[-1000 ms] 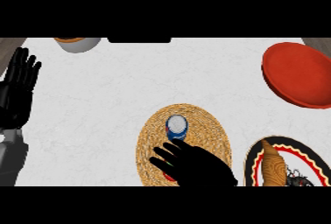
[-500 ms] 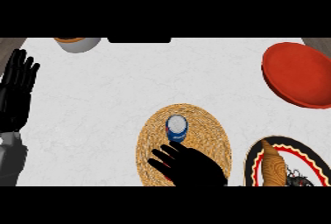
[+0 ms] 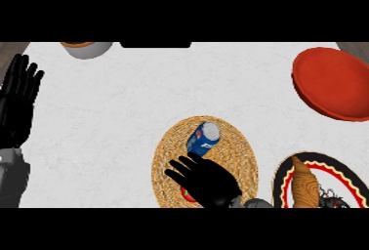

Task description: Pick the tomato from the placemat and place it in the bowl

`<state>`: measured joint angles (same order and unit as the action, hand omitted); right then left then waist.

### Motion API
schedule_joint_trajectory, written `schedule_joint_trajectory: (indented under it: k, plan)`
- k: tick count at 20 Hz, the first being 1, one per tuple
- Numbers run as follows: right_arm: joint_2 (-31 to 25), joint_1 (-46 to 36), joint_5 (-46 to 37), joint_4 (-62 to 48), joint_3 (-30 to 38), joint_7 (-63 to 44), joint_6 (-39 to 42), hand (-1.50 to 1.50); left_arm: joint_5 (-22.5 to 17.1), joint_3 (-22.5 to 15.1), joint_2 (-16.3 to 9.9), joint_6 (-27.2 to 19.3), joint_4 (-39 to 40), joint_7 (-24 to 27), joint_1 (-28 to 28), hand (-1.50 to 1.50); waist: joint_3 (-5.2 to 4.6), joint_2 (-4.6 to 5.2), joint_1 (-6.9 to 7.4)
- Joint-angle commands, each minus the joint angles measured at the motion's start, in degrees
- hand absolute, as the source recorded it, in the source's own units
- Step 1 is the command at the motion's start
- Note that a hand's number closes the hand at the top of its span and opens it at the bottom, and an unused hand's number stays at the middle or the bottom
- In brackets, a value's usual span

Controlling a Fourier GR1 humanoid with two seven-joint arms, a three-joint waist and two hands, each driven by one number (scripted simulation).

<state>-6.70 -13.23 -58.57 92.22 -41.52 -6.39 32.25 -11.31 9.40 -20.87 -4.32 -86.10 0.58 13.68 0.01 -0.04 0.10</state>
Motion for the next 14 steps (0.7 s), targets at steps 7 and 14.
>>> schedule_joint_trajectory:
  k: [7, 14]
  plan:
    - [3.94, -2.19, -6.19, -12.82, 0.35, 6.22, -8.31, 1.5, 0.3, 2.38, 1.09, 2.14, 5.21, 1.53, 3.68, 0.0, 0.0, 0.16, -0.08]
    - [2.17, -0.4, -7.51, -7.71, 3.28, 11.94, -11.09, 1.5, 1.72, 1.66, 3.08, 1.83, -3.03, -0.14, -2.52, 0.0, 0.0, 0.0, 0.02]
